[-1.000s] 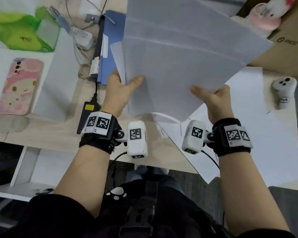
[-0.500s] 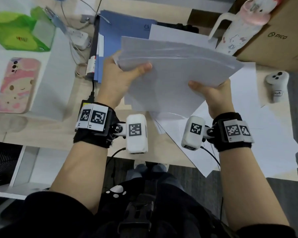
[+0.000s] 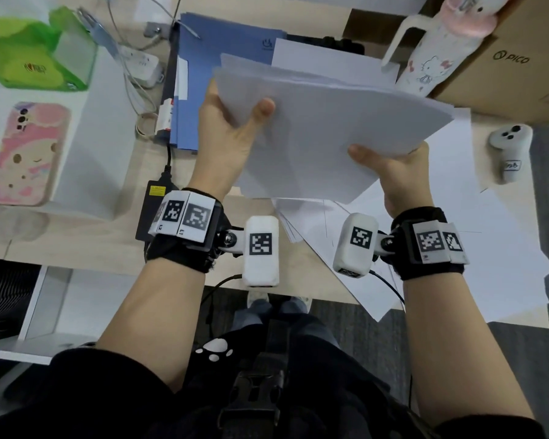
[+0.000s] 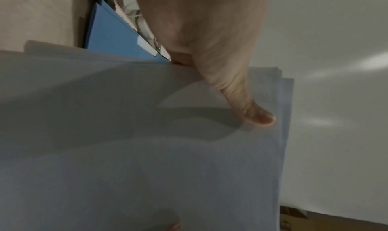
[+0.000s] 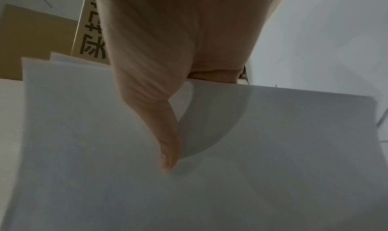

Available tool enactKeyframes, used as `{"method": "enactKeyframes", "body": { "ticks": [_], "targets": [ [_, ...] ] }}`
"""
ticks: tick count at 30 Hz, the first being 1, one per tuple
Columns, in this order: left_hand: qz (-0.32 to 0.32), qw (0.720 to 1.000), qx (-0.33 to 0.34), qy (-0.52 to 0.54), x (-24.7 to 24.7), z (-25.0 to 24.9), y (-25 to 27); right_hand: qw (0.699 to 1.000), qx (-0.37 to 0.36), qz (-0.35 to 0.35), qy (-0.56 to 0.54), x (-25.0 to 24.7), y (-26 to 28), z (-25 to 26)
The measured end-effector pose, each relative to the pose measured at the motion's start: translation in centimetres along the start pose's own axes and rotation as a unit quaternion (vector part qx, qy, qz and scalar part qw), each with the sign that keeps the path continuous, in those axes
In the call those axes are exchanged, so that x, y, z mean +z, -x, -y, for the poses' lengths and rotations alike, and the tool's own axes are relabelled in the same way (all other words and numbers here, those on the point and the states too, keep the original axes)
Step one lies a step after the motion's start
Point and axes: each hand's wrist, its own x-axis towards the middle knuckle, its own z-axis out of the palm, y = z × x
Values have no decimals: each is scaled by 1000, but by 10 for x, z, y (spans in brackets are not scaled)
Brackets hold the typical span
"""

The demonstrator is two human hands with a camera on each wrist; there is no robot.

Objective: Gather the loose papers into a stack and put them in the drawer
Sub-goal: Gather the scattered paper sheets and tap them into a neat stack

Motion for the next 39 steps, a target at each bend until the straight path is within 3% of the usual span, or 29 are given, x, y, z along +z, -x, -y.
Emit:
{"method": "enactKeyframes", "body": {
  "ticks": [7, 14, 20, 28, 35, 39],
  "targets": [
    [38, 992, -104, -51, -8, 54, 12, 998, 61, 20, 22, -12, 11, -26],
    [2, 995, -82, -51, 13, 45, 13, 999, 20, 7, -29, -16, 6, -18],
    [2, 989, -142, -38, 20, 73, 27, 993, 111, 34, 26, -30, 11, -45],
    [20, 990, -132, -54, 58, 63, 12, 993, 112, 0, 24, -55, -17, -34],
    [86, 963, -230, -113, 75, 96, 5, 973, 217, -53, 63, -81, -27, -59],
    [79, 943, -261, -190, 79, 111, -7, 957, 258, -93, 96, -89, -32, -75]
  ]
}}
